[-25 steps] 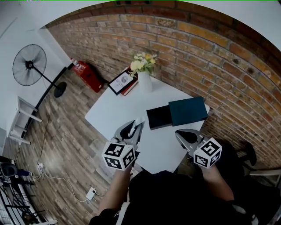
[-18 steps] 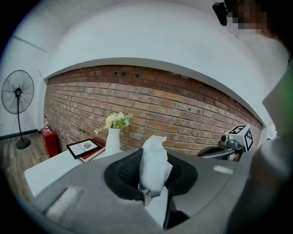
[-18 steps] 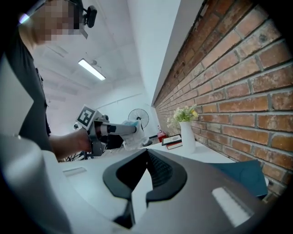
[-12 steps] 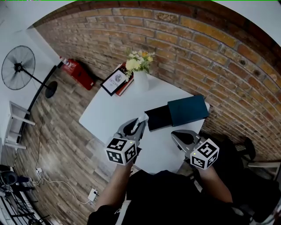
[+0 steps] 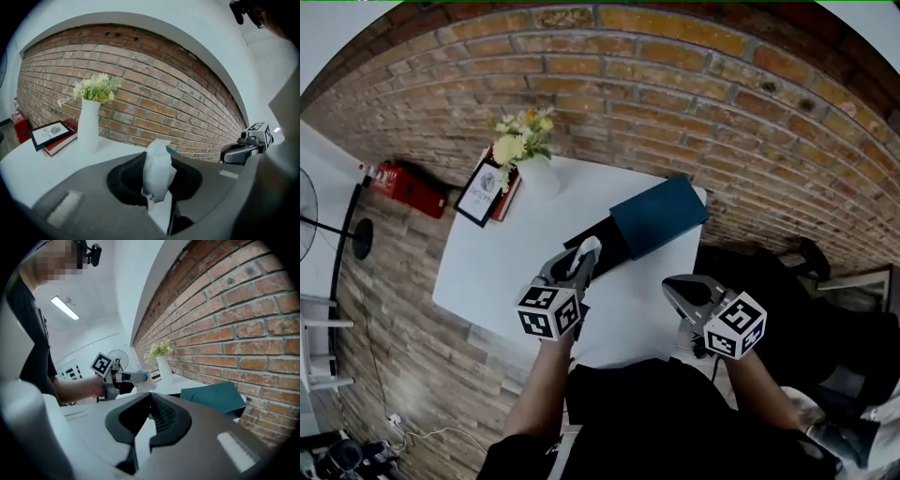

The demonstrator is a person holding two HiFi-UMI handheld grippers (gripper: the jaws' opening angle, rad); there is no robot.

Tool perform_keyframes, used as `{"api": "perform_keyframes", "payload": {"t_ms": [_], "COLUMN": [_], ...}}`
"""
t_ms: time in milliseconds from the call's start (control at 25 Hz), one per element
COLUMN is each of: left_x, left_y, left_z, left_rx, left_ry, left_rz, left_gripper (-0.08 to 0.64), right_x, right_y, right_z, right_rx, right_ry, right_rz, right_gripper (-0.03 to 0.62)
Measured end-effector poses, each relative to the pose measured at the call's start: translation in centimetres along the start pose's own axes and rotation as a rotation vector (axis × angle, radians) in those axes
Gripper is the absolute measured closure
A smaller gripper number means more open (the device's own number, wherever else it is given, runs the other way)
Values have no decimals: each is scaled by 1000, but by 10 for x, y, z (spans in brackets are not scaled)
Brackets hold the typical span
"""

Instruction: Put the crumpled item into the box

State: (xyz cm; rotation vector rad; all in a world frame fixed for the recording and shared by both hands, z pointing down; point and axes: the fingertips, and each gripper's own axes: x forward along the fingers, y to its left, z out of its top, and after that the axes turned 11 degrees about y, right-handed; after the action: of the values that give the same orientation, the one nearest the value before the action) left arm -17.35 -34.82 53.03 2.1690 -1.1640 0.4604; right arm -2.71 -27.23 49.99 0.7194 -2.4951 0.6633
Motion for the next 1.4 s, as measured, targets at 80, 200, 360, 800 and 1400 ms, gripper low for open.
{"api": "perform_keyframes", "payload": {"t_ms": [80,200,360,800,1400], "left_x": [15,37,64,115,106], "left_y": [2,6,10,19,46], "left_z": [-3,-9,-24,-75,-73], "left_rx": [-13,-16,11,104,314], "left_ry": [19,54,130,314,397], "left_rz": [-30,-63,-82,-103,95], "left_gripper": [483,483,483,448,364], "right_x": [-4,-8,-10,-7,-21], "right_y": [-5,-10,-13,-9,11], "right_z": [-3,-9,-20,-29,-26], "right_rx": [17,44,77,87,40], "right_ry": [2,9,24,64,47], "right_rz": [-27,-60,-87,-97,-34], "right_gripper": [592,592,592,592,592]}}
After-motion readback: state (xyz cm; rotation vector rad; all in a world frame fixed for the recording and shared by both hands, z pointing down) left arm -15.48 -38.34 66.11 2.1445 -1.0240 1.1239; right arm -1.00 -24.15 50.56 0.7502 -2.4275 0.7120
